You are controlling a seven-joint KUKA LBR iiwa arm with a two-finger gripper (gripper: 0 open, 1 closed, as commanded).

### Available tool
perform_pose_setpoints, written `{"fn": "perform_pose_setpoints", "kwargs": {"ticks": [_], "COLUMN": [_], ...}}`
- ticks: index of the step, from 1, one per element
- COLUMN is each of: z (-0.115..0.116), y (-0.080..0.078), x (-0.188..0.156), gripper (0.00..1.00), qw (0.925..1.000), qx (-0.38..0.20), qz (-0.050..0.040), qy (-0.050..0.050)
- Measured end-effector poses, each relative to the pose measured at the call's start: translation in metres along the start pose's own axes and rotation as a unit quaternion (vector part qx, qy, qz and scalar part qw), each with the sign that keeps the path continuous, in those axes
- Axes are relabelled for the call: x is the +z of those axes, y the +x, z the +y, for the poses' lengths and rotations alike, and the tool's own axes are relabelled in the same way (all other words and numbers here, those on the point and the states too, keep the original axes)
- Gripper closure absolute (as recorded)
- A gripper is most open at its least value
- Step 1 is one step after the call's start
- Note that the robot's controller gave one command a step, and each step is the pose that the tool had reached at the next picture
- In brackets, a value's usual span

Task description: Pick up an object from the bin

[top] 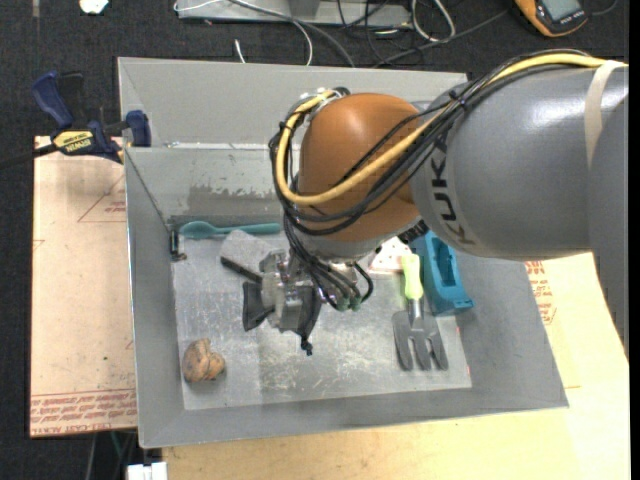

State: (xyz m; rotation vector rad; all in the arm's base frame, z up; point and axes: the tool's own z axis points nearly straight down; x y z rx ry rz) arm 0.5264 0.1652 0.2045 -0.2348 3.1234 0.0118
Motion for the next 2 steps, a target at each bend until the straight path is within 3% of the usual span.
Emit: {"fn": "perform_pose_setpoints", "kwargs": {"ticks": [1, 2], "z": [-0.027, -0.027], "y": [-0.041, -0.038], "x": [0.055, 0.033], "gripper": [1.00, 1.00], "qw": [0.9992, 0.9990], "qx": [-0.039, -0.045], "qz": [-0.0054, 0.0033], "qy": [0.000, 0.000]}}
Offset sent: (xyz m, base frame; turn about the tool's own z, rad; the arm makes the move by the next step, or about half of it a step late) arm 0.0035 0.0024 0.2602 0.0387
